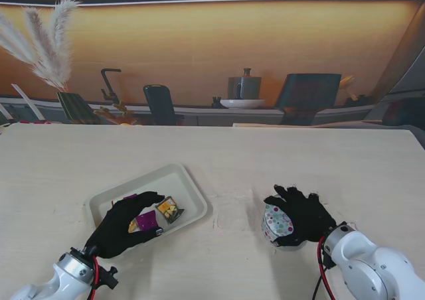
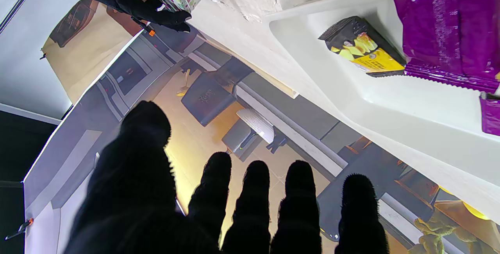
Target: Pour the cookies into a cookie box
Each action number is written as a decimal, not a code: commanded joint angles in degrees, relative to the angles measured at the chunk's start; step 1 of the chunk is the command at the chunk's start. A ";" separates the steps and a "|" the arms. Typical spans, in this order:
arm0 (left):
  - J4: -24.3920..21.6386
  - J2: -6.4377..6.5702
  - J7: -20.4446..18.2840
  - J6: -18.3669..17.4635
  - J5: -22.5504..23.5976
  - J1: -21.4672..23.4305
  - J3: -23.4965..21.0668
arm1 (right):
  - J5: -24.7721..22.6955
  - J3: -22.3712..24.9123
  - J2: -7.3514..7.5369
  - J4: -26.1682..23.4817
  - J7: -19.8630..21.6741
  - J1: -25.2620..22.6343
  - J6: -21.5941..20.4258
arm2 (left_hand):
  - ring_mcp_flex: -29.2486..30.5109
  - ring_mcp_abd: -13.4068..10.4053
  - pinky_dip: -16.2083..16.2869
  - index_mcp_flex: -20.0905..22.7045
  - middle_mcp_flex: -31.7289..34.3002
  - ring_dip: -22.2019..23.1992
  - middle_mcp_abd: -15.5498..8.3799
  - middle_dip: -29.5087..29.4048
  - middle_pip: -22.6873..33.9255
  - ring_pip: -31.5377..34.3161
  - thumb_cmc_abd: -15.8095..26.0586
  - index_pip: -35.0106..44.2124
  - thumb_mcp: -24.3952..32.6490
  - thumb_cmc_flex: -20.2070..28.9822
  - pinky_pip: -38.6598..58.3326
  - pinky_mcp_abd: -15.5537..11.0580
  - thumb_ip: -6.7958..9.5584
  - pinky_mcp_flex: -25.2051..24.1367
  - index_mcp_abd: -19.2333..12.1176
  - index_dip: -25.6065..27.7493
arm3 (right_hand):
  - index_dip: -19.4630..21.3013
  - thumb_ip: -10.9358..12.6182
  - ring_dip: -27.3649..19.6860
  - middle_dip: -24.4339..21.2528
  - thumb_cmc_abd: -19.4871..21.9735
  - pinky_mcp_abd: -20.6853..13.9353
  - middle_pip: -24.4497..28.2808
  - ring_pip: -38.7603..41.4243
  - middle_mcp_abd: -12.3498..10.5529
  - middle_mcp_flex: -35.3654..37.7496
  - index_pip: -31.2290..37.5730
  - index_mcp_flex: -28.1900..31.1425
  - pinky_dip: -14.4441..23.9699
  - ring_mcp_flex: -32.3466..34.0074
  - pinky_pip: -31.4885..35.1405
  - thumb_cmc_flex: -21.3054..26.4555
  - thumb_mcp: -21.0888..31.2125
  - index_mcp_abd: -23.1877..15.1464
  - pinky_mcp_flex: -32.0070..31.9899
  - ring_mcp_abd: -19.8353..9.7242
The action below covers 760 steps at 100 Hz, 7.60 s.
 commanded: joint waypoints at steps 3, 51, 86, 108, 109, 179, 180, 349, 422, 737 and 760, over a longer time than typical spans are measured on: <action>-0.50 -0.13 -1.25 0.36 -0.19 0.46 -0.09 | -0.66 -0.65 0.08 1.06 1.65 -0.28 0.28 | 0.98 -0.09 0.79 0.34 0.96 0.59 -0.69 0.12 -0.61 0.47 0.25 -1.15 -0.57 -0.54 0.64 0.99 0.44 0.03 -0.81 -0.11 | 1.18 1.41 0.82 -0.38 -1.72 2.74 -1.17 4.25 0.94 -1.57 0.74 -0.61 -1.30 0.79 1.33 2.43 0.26 1.55 0.37 2.41; -0.62 -0.09 -1.71 1.04 -0.61 0.42 -0.23 | -0.24 -1.36 0.04 1.65 1.01 0.41 0.20 | 1.08 -0.08 0.77 0.55 1.05 0.61 -0.75 0.14 -0.57 0.55 0.29 -1.01 -0.20 -0.19 0.79 0.98 0.58 0.12 -0.91 -0.03 | 1.26 1.42 3.42 2.11 -3.74 2.64 0.92 10.37 2.88 0.04 6.24 0.69 -6.20 1.81 7.25 6.15 15.56 4.70 3.52 3.67; -0.67 -0.06 -2.12 1.17 -0.93 0.43 -0.58 | 1.44 -1.23 -0.09 1.32 1.16 0.08 0.46 | 1.01 -0.04 0.91 0.87 0.96 0.61 -0.67 0.09 -0.68 0.55 0.50 -0.89 -0.18 -0.17 1.19 0.99 0.58 0.29 -0.99 0.02 | -0.87 1.30 4.55 3.43 -3.35 2.14 7.90 12.47 4.38 0.78 10.48 3.07 -5.18 5.75 10.37 7.41 18.63 7.52 7.23 4.25; -0.85 -0.01 -2.53 1.56 -1.12 0.50 -0.75 | 1.76 -0.94 -0.21 1.23 0.49 -0.30 0.50 | 1.20 0.11 1.43 1.07 0.96 0.76 -0.71 0.05 -0.76 0.79 0.49 -0.83 -0.21 -0.05 2.19 0.96 0.57 0.38 -1.08 0.06 | -2.65 1.10 6.42 4.81 -3.33 0.77 11.78 15.70 5.64 1.05 13.10 4.49 -0.86 9.27 13.55 7.78 19.66 8.38 10.96 3.39; -0.86 0.00 -2.56 1.58 -1.13 0.51 -0.76 | 1.74 -0.91 -0.22 1.21 0.44 -0.32 0.48 | 1.18 0.09 1.45 1.05 0.99 0.77 -0.71 0.06 -0.74 0.79 0.50 -0.84 -0.21 -0.04 2.23 0.94 0.57 0.38 -1.12 0.06 | -2.67 1.09 6.47 4.84 -3.34 0.68 11.87 15.80 5.66 1.08 13.15 4.52 -0.72 9.39 13.69 7.78 19.67 8.40 11.14 3.35; -0.85 0.02 -2.80 1.91 -1.18 0.44 -1.00 | 0.34 2.16 -0.76 -1.66 -3.31 -3.11 -1.56 | 0.70 -0.19 1.55 1.47 0.22 0.88 -0.67 -0.11 -1.20 0.57 0.60 -0.72 -0.38 0.05 2.84 1.02 0.56 0.13 -1.25 0.19 | -3.71 0.82 8.21 7.01 -4.44 -0.22 17.16 18.87 5.89 1.27 15.28 6.26 6.20 11.57 15.31 7.69 20.69 8.97 13.68 3.21; -0.85 0.02 -2.79 1.90 -1.18 0.43 -1.00 | 0.32 2.20 -0.77 -1.68 -3.40 -3.14 -1.59 | 0.64 -0.18 1.54 1.47 0.23 0.87 -0.66 -0.12 -1.20 0.54 0.62 -0.72 -0.37 0.07 2.83 1.02 0.57 0.11 -1.23 0.19 | -3.72 0.82 8.22 7.03 -4.43 -0.23 17.19 18.90 5.92 1.28 15.30 6.26 6.25 11.57 15.31 7.70 20.71 8.96 13.68 3.23; -0.52 -0.08 -2.32 2.33 -0.94 0.15 -1.10 | -1.15 15.24 -4.09 -7.38 -22.42 -16.93 -0.55 | 0.46 -0.19 1.50 2.69 0.02 0.83 -0.62 -0.19 -1.47 0.09 0.79 -0.08 -0.64 0.19 2.53 1.08 0.56 0.02 -1.89 0.60 | -3.38 0.37 9.13 10.95 -4.45 -0.63 27.40 20.58 5.66 1.37 20.06 11.74 9.86 14.77 15.77 8.48 22.35 9.33 16.93 4.39; -0.33 -0.10 -2.13 3.26 -0.72 -0.09 -0.70 | 0.25 16.26 -4.94 2.70 -30.16 -15.95 4.83 | 0.45 -0.19 1.53 1.80 -0.10 0.85 -0.74 -0.21 -1.63 0.07 1.15 -0.23 -0.75 0.37 2.47 1.15 0.52 0.12 -2.29 0.63 | 12.64 -0.28 10.21 13.52 -4.47 -2.89 34.70 22.69 5.81 1.24 35.23 14.37 9.13 17.12 16.93 8.65 21.98 7.90 19.53 4.86; 0.08 -0.33 -1.62 3.05 -0.09 0.65 -3.77 | 2.60 2.16 -6.36 -3.72 -45.61 -13.43 -1.31 | 0.44 -0.26 1.68 3.13 0.07 0.89 -0.70 -0.14 -1.56 0.13 1.38 0.18 -1.14 0.71 2.21 0.98 0.72 0.12 -2.03 0.85 | 0.92 0.14 9.26 15.66 8.68 -3.95 38.60 21.53 4.00 17.83 24.38 30.93 2.58 28.84 18.37 0.82 14.81 6.50 17.10 6.93; -0.08 -0.53 -0.81 2.46 0.62 1.69 -5.29 | 3.10 -4.11 -6.14 -3.91 -45.70 -10.65 -0.09 | 0.62 -0.24 1.70 3.24 0.13 0.90 -0.73 -0.14 -1.50 0.18 1.27 0.27 -1.03 0.72 2.31 1.06 0.71 0.20 -2.04 0.85 | 0.45 0.12 9.18 15.44 8.15 -3.53 37.53 21.66 4.15 20.79 23.27 31.82 3.05 31.47 18.39 1.00 14.97 6.31 17.85 7.37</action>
